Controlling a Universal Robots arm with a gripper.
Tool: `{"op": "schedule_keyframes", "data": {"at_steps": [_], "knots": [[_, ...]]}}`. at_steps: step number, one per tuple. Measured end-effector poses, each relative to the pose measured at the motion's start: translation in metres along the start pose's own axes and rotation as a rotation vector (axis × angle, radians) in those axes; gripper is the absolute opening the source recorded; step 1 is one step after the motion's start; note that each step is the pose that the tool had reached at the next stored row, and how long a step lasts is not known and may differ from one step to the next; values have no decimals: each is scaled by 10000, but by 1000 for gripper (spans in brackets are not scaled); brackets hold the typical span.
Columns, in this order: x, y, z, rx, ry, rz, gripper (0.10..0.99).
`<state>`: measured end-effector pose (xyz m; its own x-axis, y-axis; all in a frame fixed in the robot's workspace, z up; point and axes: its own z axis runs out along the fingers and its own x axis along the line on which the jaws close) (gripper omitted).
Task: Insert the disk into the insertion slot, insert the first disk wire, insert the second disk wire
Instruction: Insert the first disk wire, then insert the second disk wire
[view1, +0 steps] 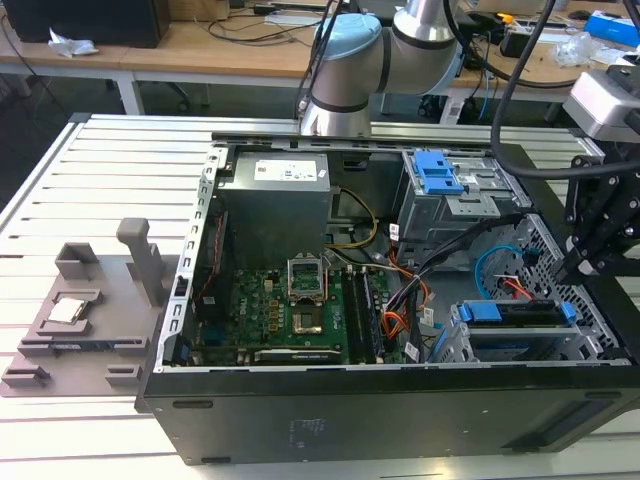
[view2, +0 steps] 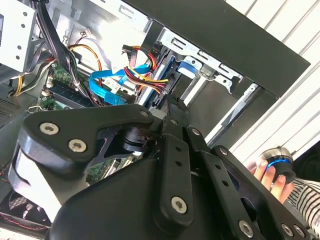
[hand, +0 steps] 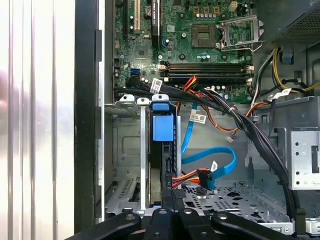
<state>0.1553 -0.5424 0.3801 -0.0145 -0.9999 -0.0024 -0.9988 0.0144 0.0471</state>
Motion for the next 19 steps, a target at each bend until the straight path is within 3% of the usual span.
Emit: {"op": "schedule_keyframes", "data": {"at_steps": [14,15,16,17,19], "knots": [[0,0,-4,0,2,0,114],[0,0,-4,0,2,0,235],[0,0,-4,0,2,0,235],[0,0,-4,0,1,0,302],[-45,0,-4,0,1,-1,302]]}}
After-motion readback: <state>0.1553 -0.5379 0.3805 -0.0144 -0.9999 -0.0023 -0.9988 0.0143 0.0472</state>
